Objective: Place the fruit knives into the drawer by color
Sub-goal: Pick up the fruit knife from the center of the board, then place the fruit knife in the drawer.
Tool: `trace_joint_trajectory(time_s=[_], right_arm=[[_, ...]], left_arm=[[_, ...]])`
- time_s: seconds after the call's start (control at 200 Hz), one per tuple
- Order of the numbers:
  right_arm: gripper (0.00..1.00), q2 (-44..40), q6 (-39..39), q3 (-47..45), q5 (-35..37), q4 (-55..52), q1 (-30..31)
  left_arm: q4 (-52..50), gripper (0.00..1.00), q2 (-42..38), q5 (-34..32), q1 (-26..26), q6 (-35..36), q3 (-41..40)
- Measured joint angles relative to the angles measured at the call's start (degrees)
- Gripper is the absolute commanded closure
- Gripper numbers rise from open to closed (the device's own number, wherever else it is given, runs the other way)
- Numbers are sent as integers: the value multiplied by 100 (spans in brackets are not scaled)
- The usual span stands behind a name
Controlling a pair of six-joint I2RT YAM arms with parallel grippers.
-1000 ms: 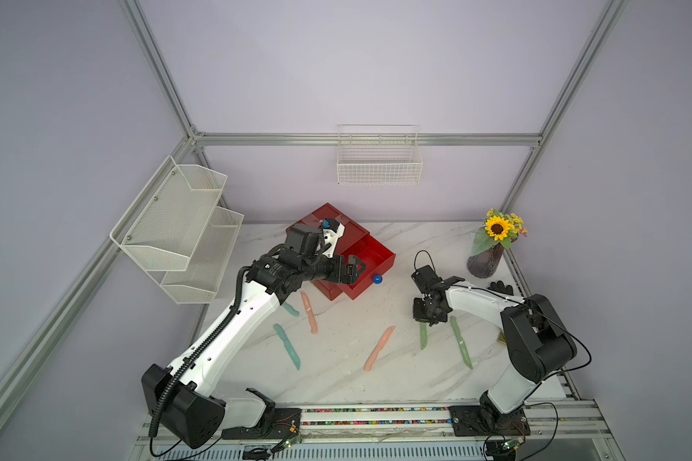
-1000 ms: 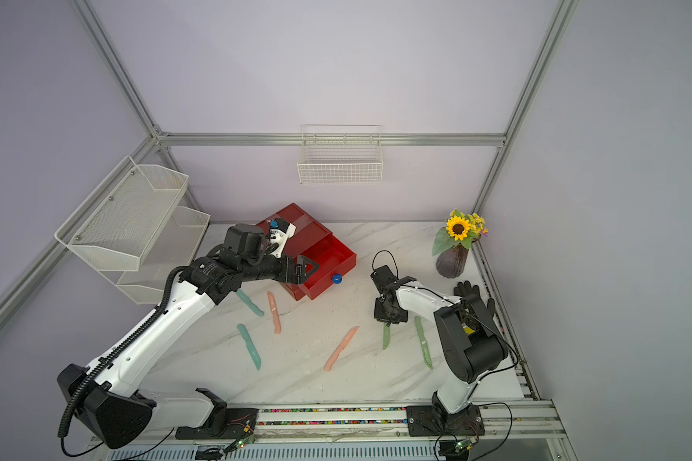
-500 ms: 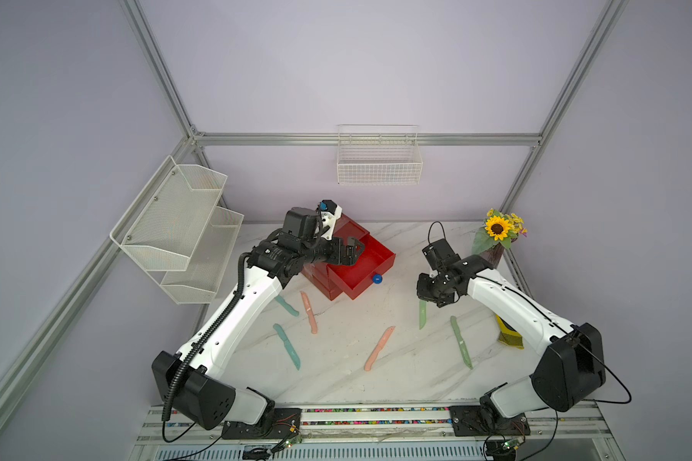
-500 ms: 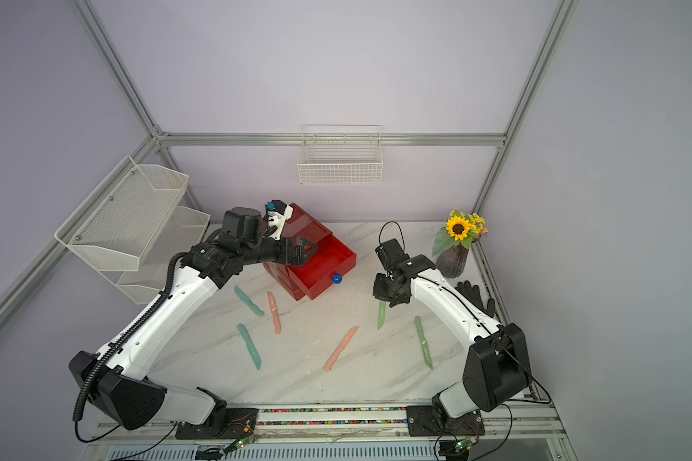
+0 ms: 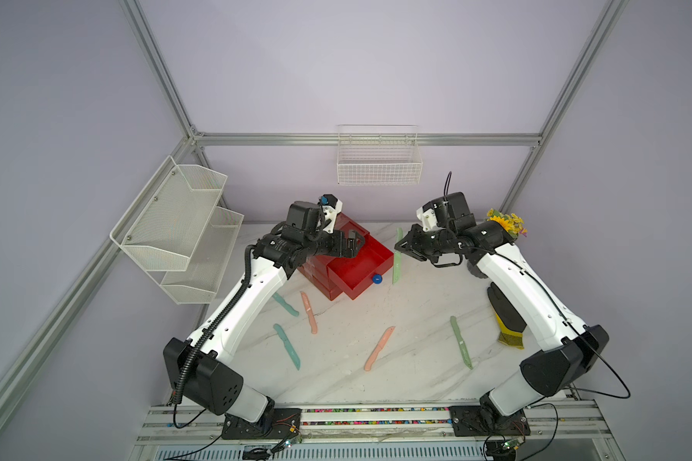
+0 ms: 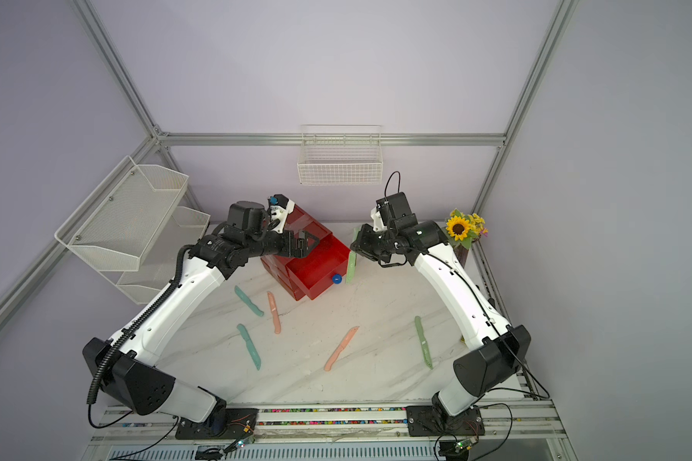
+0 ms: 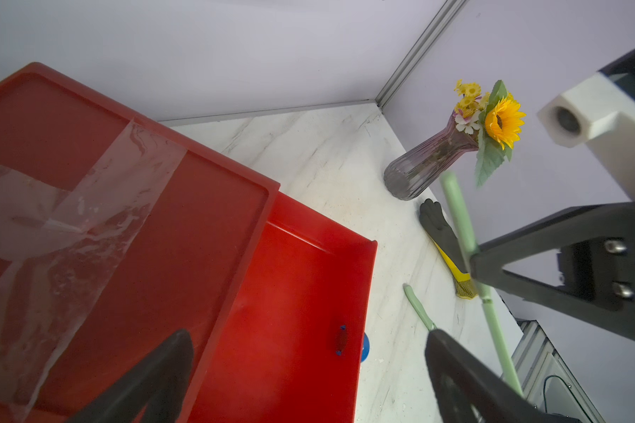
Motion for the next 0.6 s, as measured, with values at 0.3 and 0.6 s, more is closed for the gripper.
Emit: trace_joint_trajectory(time_s=[0.3, 0.6], right_arm=[[82, 1051, 538, 197, -960, 984, 0], [48, 1329, 575, 544, -1222, 1097, 26]], left_arm=[[46, 0, -74, 0, 48, -2, -208], [63, 0, -177, 22, 229, -4, -372]])
